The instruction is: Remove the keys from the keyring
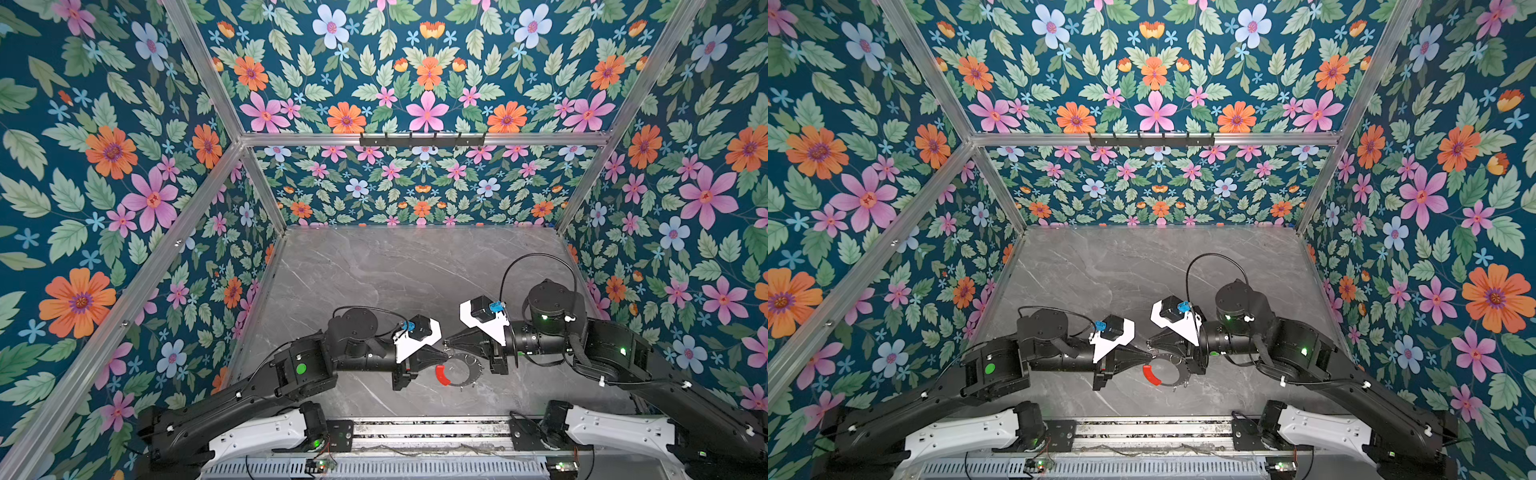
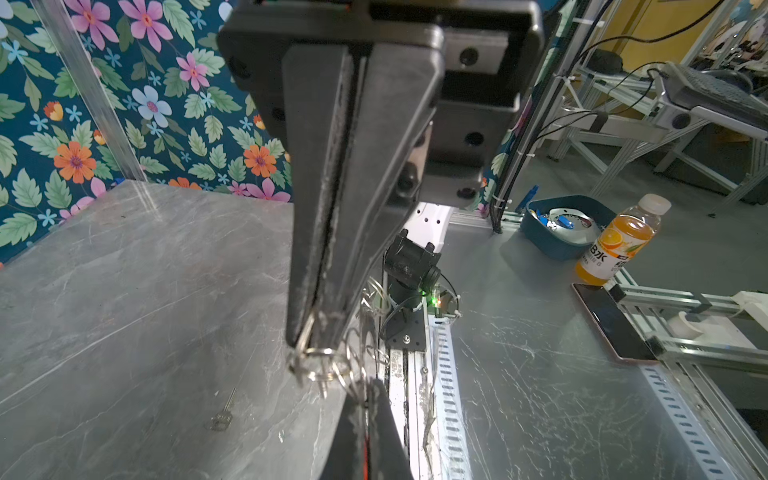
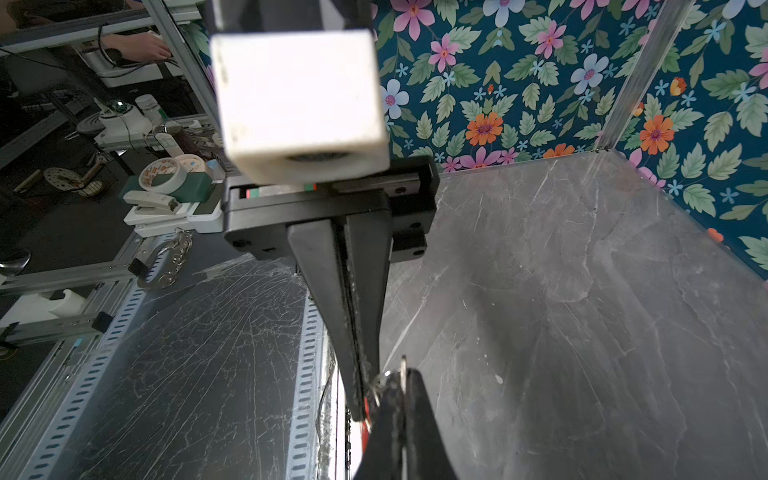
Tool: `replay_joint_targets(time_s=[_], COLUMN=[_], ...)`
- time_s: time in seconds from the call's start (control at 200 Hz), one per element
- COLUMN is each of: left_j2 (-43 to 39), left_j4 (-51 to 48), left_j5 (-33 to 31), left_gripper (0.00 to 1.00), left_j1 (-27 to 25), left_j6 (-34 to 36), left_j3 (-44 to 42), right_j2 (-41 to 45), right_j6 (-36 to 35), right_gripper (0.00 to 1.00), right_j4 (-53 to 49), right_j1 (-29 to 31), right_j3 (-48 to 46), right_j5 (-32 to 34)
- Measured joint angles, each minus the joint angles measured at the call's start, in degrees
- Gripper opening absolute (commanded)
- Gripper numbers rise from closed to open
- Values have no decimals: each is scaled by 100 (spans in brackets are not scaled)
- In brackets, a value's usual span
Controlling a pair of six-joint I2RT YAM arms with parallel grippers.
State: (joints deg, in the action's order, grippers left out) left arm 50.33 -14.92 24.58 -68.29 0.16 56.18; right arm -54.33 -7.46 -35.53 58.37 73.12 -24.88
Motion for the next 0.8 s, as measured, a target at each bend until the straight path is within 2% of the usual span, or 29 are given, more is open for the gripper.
replay_joint_targets(time_s=[0.535,0.69,0.8], left_j2=[-136,-313,-367], left_j4=[1923,2332,2555], left_j5=[221,195,168], left_gripper=[0,0,0], left_j1=[-2,-2,-2], left_j6=[426,424,415], left_j3=[-898,-1152,-1250], right_j2=[-404,-490,-581], right_j6=[-63,-61,-33], right_gripper=[0,4,11], right_j4=[-577,-551,-522], right_j1=[2,2,7], right_j3=[739,815,896], right_j5=[-267,-382,-487])
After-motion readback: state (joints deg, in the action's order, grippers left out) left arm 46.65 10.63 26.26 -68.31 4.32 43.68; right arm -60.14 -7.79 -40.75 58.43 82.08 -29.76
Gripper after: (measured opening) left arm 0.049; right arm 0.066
